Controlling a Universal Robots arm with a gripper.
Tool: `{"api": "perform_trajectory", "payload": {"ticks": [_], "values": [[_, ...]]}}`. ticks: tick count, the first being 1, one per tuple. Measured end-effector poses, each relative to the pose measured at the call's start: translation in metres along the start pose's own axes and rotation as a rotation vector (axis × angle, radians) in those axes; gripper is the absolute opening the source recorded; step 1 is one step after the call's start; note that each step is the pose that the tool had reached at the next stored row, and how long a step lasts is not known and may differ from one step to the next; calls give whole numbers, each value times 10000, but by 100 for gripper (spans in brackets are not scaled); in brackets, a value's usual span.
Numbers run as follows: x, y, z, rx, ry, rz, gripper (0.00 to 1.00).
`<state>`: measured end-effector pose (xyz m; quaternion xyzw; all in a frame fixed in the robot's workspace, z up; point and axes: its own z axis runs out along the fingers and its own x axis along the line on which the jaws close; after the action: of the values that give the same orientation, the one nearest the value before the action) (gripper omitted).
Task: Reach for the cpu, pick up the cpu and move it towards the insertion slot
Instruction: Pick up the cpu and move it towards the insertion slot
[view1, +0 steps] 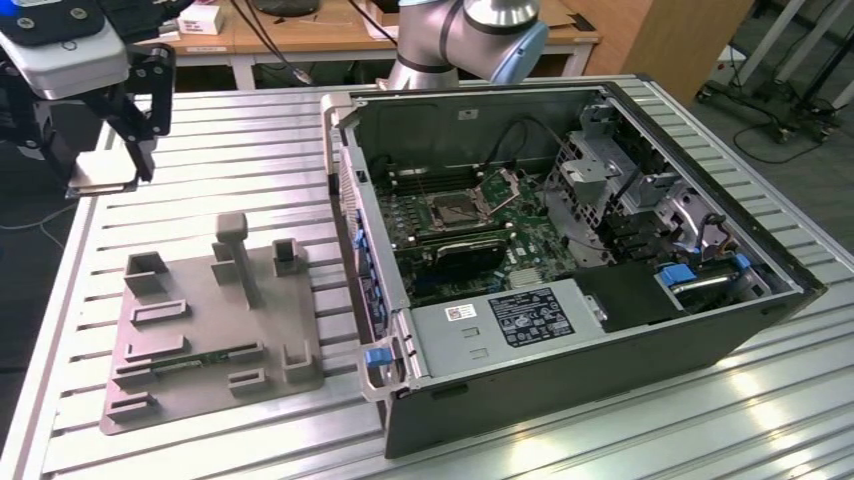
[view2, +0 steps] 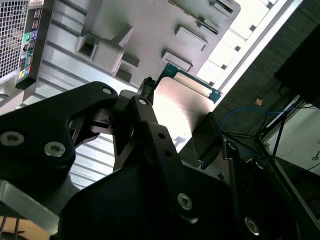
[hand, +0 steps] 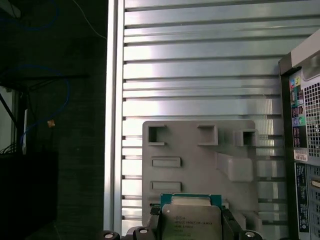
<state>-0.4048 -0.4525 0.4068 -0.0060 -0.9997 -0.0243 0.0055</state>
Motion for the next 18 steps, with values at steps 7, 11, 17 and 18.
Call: {"api": "perform_trajectory", "payload": {"ticks": [7,11,17,18], "values": [[-53,1,0,0,0,1,55],[-82,1,-1,0,1,0,55],[-118,2,-1,0,0,1,55],[-122,2,-1,0,0,0,55]]}}
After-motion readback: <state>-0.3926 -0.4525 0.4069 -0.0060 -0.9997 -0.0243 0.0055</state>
